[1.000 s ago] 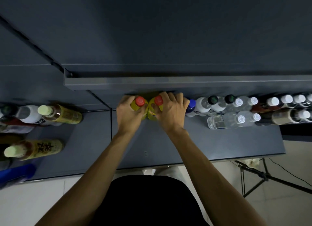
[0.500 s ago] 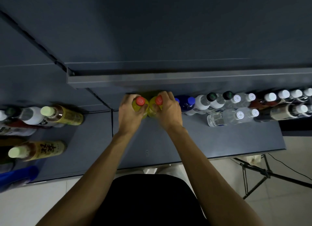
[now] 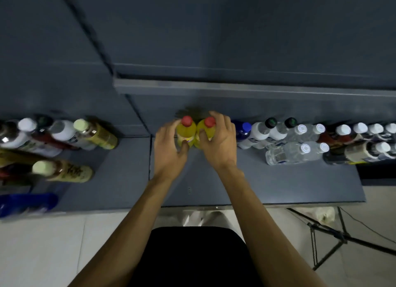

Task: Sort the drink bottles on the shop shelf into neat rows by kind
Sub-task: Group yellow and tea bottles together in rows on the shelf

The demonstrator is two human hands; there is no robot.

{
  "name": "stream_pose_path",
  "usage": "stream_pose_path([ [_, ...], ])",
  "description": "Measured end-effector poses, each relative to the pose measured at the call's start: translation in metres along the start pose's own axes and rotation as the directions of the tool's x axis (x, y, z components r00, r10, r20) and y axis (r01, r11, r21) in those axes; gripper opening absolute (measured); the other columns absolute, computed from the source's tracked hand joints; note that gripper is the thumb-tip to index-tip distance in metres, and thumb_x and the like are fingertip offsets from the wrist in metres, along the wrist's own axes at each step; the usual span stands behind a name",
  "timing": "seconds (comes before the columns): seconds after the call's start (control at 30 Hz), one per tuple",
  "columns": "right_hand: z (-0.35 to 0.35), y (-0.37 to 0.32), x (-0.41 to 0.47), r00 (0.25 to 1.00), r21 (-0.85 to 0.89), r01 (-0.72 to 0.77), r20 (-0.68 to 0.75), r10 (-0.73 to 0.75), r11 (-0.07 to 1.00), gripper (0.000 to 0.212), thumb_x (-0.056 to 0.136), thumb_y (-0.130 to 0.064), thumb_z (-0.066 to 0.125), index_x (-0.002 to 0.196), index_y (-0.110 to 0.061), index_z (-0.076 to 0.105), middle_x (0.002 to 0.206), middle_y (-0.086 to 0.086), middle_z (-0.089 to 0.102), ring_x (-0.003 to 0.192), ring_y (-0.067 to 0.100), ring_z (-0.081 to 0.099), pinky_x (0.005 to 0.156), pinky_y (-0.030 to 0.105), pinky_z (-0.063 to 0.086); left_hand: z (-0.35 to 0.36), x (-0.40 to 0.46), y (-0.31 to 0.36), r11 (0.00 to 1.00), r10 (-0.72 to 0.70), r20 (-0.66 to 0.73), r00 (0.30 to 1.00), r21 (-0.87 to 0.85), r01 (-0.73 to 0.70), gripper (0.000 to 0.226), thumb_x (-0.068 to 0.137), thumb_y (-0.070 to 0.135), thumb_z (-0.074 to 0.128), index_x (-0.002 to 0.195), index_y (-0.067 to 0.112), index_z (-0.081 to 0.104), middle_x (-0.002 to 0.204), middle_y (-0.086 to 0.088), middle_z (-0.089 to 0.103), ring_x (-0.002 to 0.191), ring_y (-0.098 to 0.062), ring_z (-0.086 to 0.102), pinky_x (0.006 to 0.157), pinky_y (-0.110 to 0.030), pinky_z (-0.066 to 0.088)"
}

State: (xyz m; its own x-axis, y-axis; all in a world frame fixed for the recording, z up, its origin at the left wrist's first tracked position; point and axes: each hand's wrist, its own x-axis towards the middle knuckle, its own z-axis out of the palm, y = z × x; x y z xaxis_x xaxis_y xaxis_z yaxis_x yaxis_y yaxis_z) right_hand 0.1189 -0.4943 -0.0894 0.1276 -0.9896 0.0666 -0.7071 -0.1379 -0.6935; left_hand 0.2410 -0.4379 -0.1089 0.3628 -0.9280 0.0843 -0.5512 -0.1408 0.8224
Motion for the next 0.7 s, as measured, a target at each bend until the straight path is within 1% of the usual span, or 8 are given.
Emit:
stream_pose_path([
  [0.1, 0.004, -0.01, -0.016, 0.985, 0.195, 0.052, 0.151, -0.082, 0.979, 0.029, 0.084, -0.025, 0.059, 0.111, -0.012, 0.061, 0.105, 0.005, 0.063, 0.097, 0.026, 0.058, 0.083, 0.039, 0.049, -0.012, -0.03, -0.006, 0.98, -0.163, -0.022, 0.986, -0.115, 0.16, 0.053, 0.084, 0.01, 0.057, 0.136, 0.013, 0.046, 0.137, -0.003, 0.05, 0.127, -0.015, 0.042, 0.106, -0.025, 0.031],
  [0.17, 0.005, -0.021, -0.03, 0.943, 0.331, -0.095, 0.333, -0.022, 0.939, 0.024, 0.09, -0.027, 0.063, 0.109, -0.013, 0.064, 0.103, -0.004, 0.063, 0.099, 0.017, 0.061, 0.088, 0.036, 0.05, -0.025, -0.052, -0.007, 0.973, -0.196, -0.03, 0.98, -0.127, 0.191, 0.048, 0.089, 0.008, 0.057, 0.135, 0.014, 0.048, 0.136, -0.001, 0.052, 0.126, -0.014, 0.046, 0.107, -0.028, 0.036],
  [0.23, 0.004, -0.027, -0.049, 0.864, 0.404, -0.25, 0.503, 0.015, 0.88, 0.031, 0.092, -0.027, 0.064, 0.121, -0.015, 0.062, 0.116, -0.008, 0.06, 0.117, 0.012, 0.056, 0.102, 0.03, 0.043, -0.042, -0.074, -0.004, 0.962, -0.238, -0.029, 0.971, -0.146, 0.232, 0.042, 0.092, 0.005, 0.055, 0.133, 0.012, 0.049, 0.131, -0.001, 0.056, 0.12, -0.01, 0.049, 0.104, -0.024, 0.039],
  [0.27, 0.003, -0.028, -0.059, 0.837, 0.414, -0.269, 0.547, -0.002, 0.87, 0.035, 0.092, -0.029, 0.063, 0.126, -0.017, 0.059, 0.123, -0.008, 0.058, 0.124, 0.012, 0.052, 0.106, 0.029, 0.04, -0.05, -0.086, -0.002, 0.949, -0.273, -0.035, 0.961, -0.172, 0.264, 0.041, 0.093, 0.003, 0.053, 0.133, 0.012, 0.049, 0.128, -0.001, 0.057, 0.118, -0.01, 0.051, 0.101, -0.022, 0.04],
  [0.4, -0.008, -0.026, -0.097, 0.79, 0.439, -0.221, 0.605, -0.105, 0.871, 0.043, 0.092, -0.036, 0.061, 0.133, -0.025, 0.053, 0.143, -0.006, 0.048, 0.133, 0.01, 0.041, 0.112, 0.032, 0.034, -0.075, -0.135, 0.003, 0.932, -0.324, -0.125, 0.938, -0.214, 0.294, 0.038, 0.094, 0.001, 0.051, 0.128, 0.017, 0.051, 0.118, -0.001, 0.061, 0.108, -0.01, 0.059, 0.096, -0.023, 0.044],
  [0.5, -0.009, -0.034, -0.12, 0.703, 0.395, -0.184, 0.693, -0.16, 0.9, 0.043, 0.092, -0.041, 0.059, 0.133, -0.03, 0.052, 0.142, -0.005, 0.049, 0.131, 0.013, 0.044, 0.107, 0.033, 0.037, -0.099, -0.173, 0.002, 0.922, -0.354, -0.181, 0.918, -0.231, 0.31, 0.032, 0.096, 0.004, 0.05, 0.122, 0.022, 0.054, 0.117, 0.0, 0.063, 0.099, 0.006, 0.059, 0.09, -0.012, 0.044],
  [0.57, -0.007, -0.049, -0.131, 0.649, 0.405, -0.169, 0.732, -0.209, 0.898, 0.043, 0.093, -0.043, 0.058, 0.134, -0.03, 0.052, 0.139, -0.005, 0.051, 0.129, 0.013, 0.045, 0.102, 0.029, 0.038, -0.119, -0.195, -0.001, 0.925, -0.354, -0.201, 0.913, -0.219, 0.31, 0.029, 0.097, 0.005, 0.049, 0.12, 0.021, 0.055, 0.121, 0.0, 0.062, 0.099, 0.011, 0.058, 0.088, -0.007, 0.042],
  [0.7, 0.001, -0.087, -0.15, 0.589, 0.456, -0.131, 0.75, -0.3, 0.88, 0.042, 0.093, -0.042, 0.057, 0.133, -0.03, 0.053, 0.138, -0.007, 0.052, 0.125, 0.009, 0.049, 0.096, 0.024, 0.038, -0.156, -0.226, -0.007, 0.928, -0.362, -0.2, 0.911, -0.167, 0.332, 0.028, 0.098, 0.008, 0.048, 0.124, 0.017, 0.056, 0.123, 0.003, 0.06, 0.108, 0.003, 0.057, 0.094, -0.017, 0.045],
])
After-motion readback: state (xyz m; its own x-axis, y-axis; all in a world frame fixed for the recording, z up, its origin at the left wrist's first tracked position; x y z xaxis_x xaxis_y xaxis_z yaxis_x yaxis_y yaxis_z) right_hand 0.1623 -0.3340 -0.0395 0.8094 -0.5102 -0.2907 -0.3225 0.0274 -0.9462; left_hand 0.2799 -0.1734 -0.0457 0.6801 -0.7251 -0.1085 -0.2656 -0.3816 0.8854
